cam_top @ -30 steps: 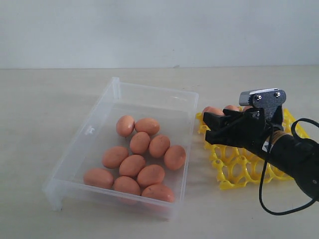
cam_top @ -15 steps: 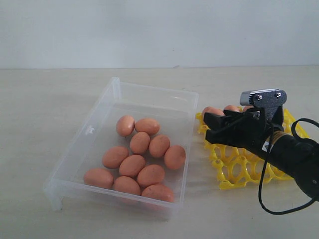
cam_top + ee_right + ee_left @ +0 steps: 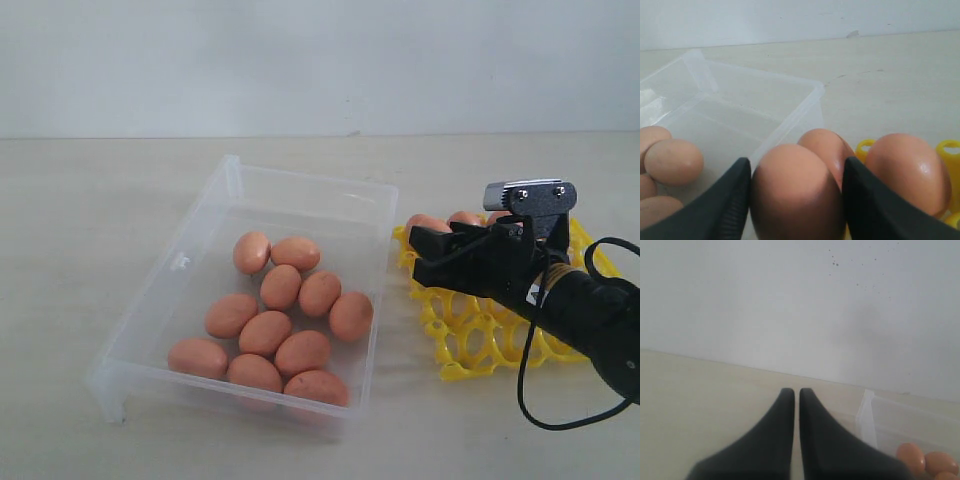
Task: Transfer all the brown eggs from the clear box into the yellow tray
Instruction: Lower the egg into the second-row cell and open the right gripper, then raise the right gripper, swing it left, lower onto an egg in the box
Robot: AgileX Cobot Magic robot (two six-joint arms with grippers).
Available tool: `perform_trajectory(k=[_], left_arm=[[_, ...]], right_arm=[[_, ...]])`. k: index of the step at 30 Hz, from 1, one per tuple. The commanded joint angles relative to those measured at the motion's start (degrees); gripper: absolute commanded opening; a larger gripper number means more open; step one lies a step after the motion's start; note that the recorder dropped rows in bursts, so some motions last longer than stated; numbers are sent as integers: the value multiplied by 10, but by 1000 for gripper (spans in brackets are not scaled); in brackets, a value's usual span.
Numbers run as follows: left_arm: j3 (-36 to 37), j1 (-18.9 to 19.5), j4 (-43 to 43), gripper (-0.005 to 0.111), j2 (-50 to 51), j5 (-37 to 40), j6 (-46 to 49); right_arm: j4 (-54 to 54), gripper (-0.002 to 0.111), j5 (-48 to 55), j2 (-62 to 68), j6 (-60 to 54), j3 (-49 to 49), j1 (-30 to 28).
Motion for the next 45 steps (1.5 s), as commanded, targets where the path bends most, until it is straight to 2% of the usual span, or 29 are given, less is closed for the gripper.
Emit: perform_trajectory(k=[1, 13, 22, 27, 29, 31, 32, 35, 39, 42, 45], left_arm=[[-2, -2, 0, 4, 2, -1, -1], [-2, -2, 0, 4, 2, -1, -1], [-2, -2, 0, 4, 2, -1, -1], [-2, -2, 0, 4, 2, -1, -1], [-2, -2, 0, 4, 2, -1, -1], [-2, -2, 0, 4, 2, -1, -1], [-2, -2, 0, 4, 2, -1, -1], [-2, -2, 0, 4, 2, -1, -1], [-2, -2, 0, 4, 2, -1, -1], [-2, -2, 0, 4, 2, -1, -1], [-2, -2, 0, 4, 2, -1, -1]], right_arm=[[3, 49, -3, -1, 3, -1, -1], [4, 49, -16, -2, 2, -1, -1], [-18, 49, -2, -103, 2, -1, -1], [-126, 46, -15, -163, 28, -1, -1], [-180, 31, -9, -185, 58, -7, -1], [-234, 6, 32, -203, 88, -23, 0], [-269, 0, 61, -208, 115, -36, 0], [-375, 0, 168, -214, 256, -88, 0], [-581, 0, 312, -214, 465, -169, 16], [-700, 0, 375, -214, 566, -220, 54], [-741, 0, 421, -213, 600, -261, 96]])
